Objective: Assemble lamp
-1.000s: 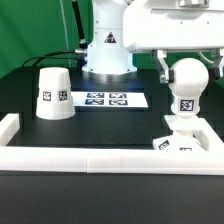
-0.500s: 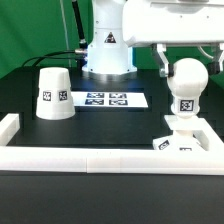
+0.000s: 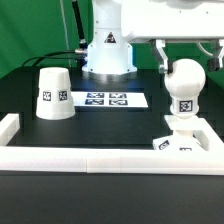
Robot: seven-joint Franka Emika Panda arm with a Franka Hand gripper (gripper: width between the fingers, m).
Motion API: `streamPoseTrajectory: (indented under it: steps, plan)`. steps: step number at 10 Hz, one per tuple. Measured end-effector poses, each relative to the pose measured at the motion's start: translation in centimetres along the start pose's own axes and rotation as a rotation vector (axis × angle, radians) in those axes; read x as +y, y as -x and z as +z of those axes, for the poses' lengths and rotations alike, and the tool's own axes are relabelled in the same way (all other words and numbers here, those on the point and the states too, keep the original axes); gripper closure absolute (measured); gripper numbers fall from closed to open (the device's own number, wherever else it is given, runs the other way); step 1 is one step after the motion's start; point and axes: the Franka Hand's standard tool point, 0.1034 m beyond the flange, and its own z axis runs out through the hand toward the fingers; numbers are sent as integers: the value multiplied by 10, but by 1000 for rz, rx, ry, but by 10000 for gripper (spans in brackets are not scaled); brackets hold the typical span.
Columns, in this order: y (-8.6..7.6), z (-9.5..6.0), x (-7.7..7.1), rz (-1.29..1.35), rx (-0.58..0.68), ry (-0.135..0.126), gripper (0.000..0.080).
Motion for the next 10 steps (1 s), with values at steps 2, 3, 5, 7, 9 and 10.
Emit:
streamPoseTrajectory:
  steps: [2, 3, 5, 7, 9, 10]
  plan:
    - [-4, 2, 10, 4, 1, 8, 100]
    - [-6, 0, 13, 7, 1, 10, 100]
    - [-7, -1, 15, 10, -23, 4, 100]
    - [-6, 1, 16, 13, -20, 5, 100]
    - [-12, -2, 22, 17, -15, 9, 100]
    - [-12, -2, 27, 19, -18, 10, 100]
